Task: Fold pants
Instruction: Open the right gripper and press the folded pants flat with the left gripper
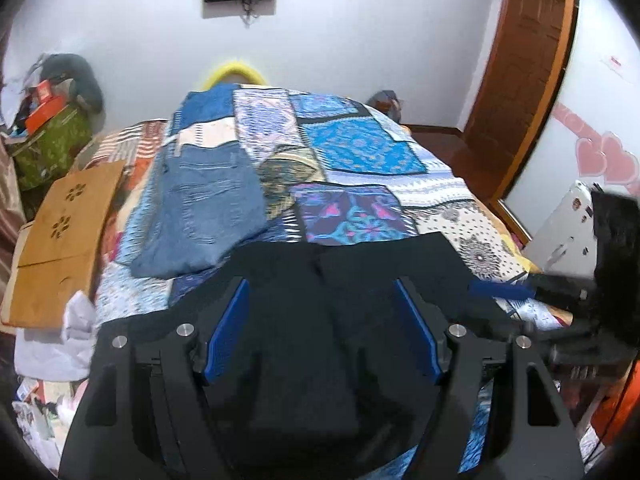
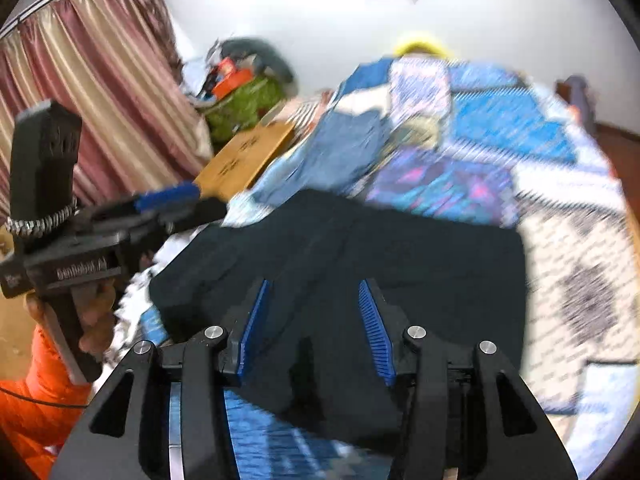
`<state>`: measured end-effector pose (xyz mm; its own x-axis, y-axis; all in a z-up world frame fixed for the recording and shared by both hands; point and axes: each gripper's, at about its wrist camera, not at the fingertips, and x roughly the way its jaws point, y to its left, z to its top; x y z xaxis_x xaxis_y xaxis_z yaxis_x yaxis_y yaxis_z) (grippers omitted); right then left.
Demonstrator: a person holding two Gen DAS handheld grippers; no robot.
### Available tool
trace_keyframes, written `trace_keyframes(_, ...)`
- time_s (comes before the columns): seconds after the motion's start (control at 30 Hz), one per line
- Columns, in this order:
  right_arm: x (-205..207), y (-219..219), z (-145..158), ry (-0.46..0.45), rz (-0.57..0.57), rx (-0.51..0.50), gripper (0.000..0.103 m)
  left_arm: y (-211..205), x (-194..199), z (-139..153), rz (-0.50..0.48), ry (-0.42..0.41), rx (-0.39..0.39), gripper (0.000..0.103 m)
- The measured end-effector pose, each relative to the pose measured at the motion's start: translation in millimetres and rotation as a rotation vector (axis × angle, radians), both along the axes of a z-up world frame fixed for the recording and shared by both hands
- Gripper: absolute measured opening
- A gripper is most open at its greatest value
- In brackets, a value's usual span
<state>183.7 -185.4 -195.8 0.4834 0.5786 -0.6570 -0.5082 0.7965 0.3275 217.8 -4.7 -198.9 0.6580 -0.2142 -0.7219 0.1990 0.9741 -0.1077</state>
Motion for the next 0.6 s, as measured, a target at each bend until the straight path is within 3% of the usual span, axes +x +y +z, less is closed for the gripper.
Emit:
trace_keyframes(0.03,5,-9,0,-0.014,-0.028,-0.019,0.043,-7,3,-2,-0.017,0.011,-0.001,0.053)
trace_keyframes(0.13,24,-31,-10,-0.013,-0.092,-0.057,0.043,-30,18,-19,-0.061,0.071,0.006,0.032)
trace_keyframes(0.2,33,-41,-26,0.017,-0.114,-0.083,0.043,-44,25,-34,-0.087,0.120,0.015,0.025)
trace_keyframes(0.37,33,-45,-72,0.123,-0.075,-0.155,0.027,-68,30,-78,-0.137,0.221,0.094,0.023)
trace_keyframes(0.6,7,-59,-77,0.117,-0.078,-0.144,0.027,-72,2,-84,-0.166,0.141,0.245,0.023)
